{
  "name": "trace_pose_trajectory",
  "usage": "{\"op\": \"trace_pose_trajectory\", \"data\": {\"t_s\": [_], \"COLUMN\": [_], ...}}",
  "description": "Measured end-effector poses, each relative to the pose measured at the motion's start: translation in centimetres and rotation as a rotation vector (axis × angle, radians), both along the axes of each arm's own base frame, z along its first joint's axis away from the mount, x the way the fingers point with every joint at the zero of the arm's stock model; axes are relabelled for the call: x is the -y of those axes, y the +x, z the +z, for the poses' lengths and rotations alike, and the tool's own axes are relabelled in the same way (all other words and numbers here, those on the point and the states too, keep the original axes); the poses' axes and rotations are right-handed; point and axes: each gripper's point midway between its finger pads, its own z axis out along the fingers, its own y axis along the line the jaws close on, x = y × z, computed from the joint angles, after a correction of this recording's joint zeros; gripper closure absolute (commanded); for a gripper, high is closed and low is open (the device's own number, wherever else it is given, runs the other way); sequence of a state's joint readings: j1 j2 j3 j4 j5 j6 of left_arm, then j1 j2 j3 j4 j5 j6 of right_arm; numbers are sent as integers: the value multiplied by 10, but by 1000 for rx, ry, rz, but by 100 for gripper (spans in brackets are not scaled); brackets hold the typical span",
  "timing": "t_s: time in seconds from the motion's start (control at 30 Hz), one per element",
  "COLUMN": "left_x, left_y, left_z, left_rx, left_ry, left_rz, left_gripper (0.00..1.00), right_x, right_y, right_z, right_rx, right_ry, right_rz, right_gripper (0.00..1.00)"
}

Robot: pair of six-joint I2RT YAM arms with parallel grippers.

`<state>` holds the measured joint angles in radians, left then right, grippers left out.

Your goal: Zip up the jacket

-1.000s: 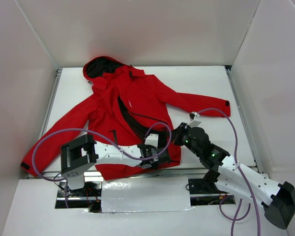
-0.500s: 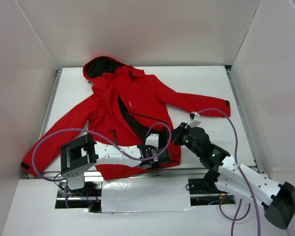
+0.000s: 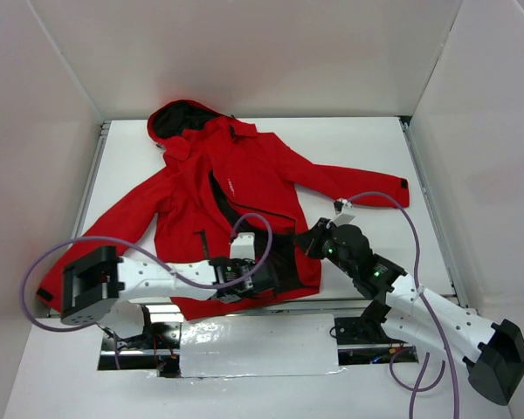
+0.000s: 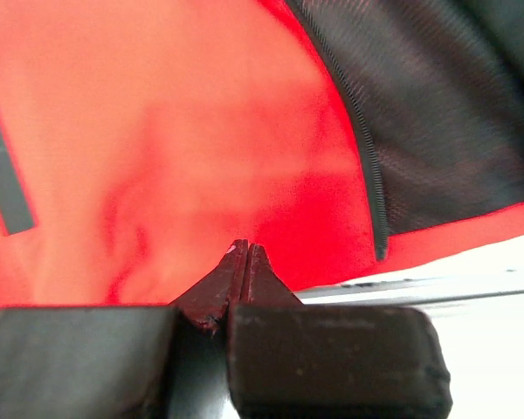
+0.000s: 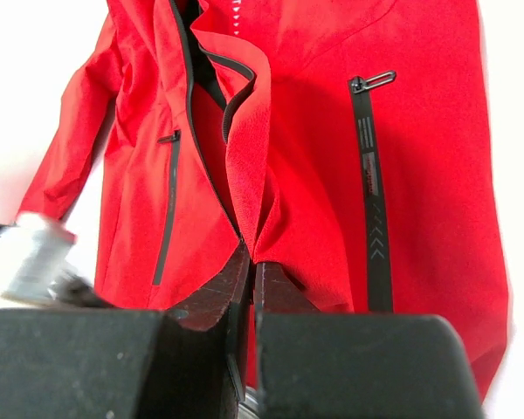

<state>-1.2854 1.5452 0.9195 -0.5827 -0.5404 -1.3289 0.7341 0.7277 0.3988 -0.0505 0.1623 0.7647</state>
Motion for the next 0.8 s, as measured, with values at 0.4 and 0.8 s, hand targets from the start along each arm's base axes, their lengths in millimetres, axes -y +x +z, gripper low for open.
{"op": "trace_pose_trajectory", "data": {"t_s": [0.4,0.8], "left_x": [6,30], "left_y": [-1,-19], "left_z": [14,5], "left_rx": [-4,-80], "left_ry": [-35,-83], "left_rz": [9,40], "left_gripper": [42,36], "right_x": [-1,1], "right_y": [2,4], "right_z": [-4,-2], "right_rx": [-10,-4], "right_ry": [-4,-3], "right_rz": [-4,-14], "right_gripper": [100,100]}}
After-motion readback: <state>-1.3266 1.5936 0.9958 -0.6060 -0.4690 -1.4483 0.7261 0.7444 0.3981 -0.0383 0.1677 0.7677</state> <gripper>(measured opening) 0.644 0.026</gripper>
